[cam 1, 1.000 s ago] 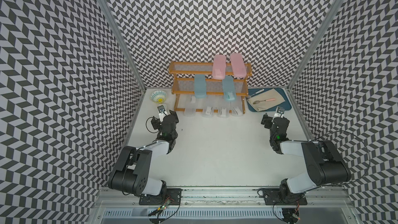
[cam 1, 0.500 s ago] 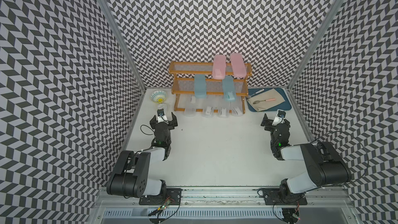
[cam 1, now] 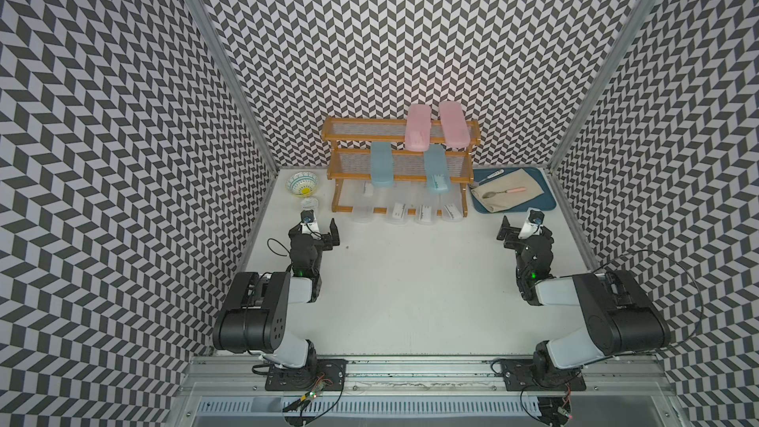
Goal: Place the pencil cases on the shelf according to color
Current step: Reset both arms
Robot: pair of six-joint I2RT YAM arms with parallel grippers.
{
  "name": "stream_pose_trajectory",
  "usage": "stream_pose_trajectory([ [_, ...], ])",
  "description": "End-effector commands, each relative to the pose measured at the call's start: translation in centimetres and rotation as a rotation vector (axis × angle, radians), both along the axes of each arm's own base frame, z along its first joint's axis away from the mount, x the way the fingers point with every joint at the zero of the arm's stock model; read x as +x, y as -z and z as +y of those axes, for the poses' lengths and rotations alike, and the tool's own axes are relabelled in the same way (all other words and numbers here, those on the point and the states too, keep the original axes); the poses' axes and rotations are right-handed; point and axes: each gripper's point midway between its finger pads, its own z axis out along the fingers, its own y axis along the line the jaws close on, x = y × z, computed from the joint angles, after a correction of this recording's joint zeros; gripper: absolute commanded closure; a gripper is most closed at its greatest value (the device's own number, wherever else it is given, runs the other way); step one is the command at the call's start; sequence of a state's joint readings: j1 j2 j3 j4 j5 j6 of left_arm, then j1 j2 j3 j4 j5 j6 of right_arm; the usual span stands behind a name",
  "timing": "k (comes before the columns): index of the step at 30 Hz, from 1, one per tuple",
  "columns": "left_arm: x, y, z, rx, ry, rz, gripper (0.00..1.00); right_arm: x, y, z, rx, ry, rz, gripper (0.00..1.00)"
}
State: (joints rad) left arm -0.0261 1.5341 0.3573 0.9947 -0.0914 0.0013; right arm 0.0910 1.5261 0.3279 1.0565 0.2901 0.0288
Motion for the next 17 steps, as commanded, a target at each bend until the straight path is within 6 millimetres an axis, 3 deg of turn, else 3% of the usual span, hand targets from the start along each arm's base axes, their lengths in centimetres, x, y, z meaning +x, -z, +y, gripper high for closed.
stream_pose_trajectory([
  [1, 0.25, -1.29, -0.65, 0.003, 0.024, -0.047, 0.0, 0.04, -1.92, 0.12, 0.002, -0.009, -0.072, 0.01],
  [17, 0.24, -1.3, -0.58, -0.003, 0.026, -0.049, 0.0, 0.13, -1.81, 0.12, 0.002, -0.009, -0.066, 0.0],
])
